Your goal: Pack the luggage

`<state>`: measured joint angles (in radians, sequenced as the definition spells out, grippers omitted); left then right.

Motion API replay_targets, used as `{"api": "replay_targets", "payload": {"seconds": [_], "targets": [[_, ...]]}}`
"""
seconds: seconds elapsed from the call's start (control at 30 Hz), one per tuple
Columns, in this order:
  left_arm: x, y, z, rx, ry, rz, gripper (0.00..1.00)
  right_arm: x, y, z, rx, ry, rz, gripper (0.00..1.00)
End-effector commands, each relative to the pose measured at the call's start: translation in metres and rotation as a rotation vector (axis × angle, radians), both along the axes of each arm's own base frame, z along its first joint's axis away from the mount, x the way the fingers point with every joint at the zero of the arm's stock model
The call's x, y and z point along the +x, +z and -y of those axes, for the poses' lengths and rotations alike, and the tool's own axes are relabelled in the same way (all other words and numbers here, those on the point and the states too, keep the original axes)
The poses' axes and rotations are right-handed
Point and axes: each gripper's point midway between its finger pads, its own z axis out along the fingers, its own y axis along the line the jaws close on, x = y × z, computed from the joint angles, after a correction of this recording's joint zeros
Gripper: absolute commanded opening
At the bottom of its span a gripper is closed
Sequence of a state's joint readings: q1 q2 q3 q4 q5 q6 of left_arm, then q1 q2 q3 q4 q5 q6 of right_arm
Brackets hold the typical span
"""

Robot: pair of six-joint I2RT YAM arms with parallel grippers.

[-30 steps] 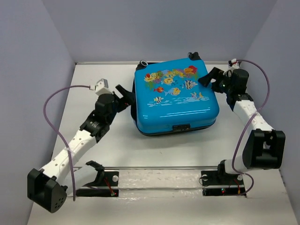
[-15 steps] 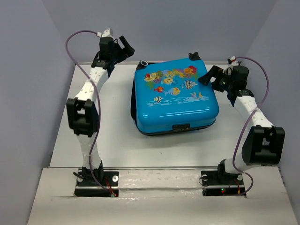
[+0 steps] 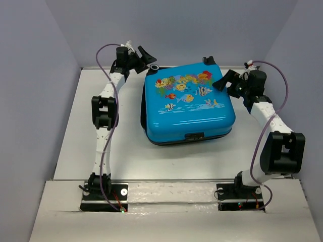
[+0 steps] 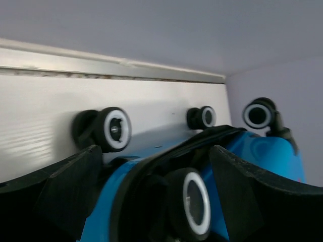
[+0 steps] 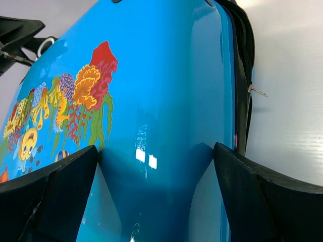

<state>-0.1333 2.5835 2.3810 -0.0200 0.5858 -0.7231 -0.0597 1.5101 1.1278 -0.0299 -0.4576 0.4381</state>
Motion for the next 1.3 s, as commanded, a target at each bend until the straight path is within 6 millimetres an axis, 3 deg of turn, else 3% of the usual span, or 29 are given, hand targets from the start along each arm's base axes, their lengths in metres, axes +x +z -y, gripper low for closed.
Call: {"api": "replay_targets", "payload": {"seconds": [0.0, 0.2, 0.4, 0.43, 0.5, 0.53, 0.57, 0.67, 0.73, 0.77, 0.93, 1.17, 1.27], "targets": [[-0.023, 0.047, 0.05, -0.251, -0.193, 0.08, 0.99, -0.005, -0.048, -0.011, 0.023, 0.048, -0.117, 1.0], [-0.024, 0.056, 0.065, -0.308, -0.235, 0.109, 0.99, -0.002, -0.05, -0.013, 0.022, 0.062, -0.119, 1.0], [-0.022, 0.043, 0.062, -0.236, -0.179, 0.09, 0.99, -0.001, -0.048, -0.017, 0.041, 0.08, -0.122, 1.0], [-0.022, 0.041, 0.062, -0.238, -0.18, 0.082, 0.95, -0.001, -0.048, -0.017, 0.041, 0.082, -0.122, 1.0], [-0.026, 0.049, 0.065, -0.256, -0.203, 0.093, 0.75, -0.001, -0.049, -0.017, 0.043, 0.079, -0.125, 1.0], [-0.026, 0.056, 0.065, -0.263, -0.206, 0.108, 0.62, -0.001, -0.047, -0.016, 0.043, 0.077, -0.12, 1.0], [-0.029, 0.069, 0.066, -0.27, -0.21, 0.125, 0.42, -0.001, -0.045, -0.017, 0.048, 0.078, -0.117, 1.0], [-0.035, 0.101, 0.063, -0.27, -0.216, 0.178, 0.25, 0.001, -0.037, -0.017, 0.053, 0.076, -0.101, 1.0], [-0.039, 0.112, 0.061, -0.269, -0.213, 0.189, 0.11, 0.003, -0.029, -0.018, 0.057, 0.077, -0.083, 1.0], [-0.044, 0.128, 0.06, -0.271, -0.216, 0.21, 0.07, 0.003, -0.026, -0.018, 0.063, 0.074, -0.08, 1.0], [-0.058, 0.173, 0.056, -0.272, -0.201, 0.265, 0.06, 0.006, -0.014, -0.02, 0.085, 0.072, -0.061, 1.0], [-0.094, 0.265, 0.05, -0.3, -0.185, 0.384, 0.06, 0.012, -0.01, -0.021, 0.119, 0.059, -0.069, 1.0], [-0.102, 0.285, 0.049, -0.309, -0.172, 0.396, 0.06, 0.014, -0.008, -0.025, 0.141, 0.077, -0.075, 1.0]]}}
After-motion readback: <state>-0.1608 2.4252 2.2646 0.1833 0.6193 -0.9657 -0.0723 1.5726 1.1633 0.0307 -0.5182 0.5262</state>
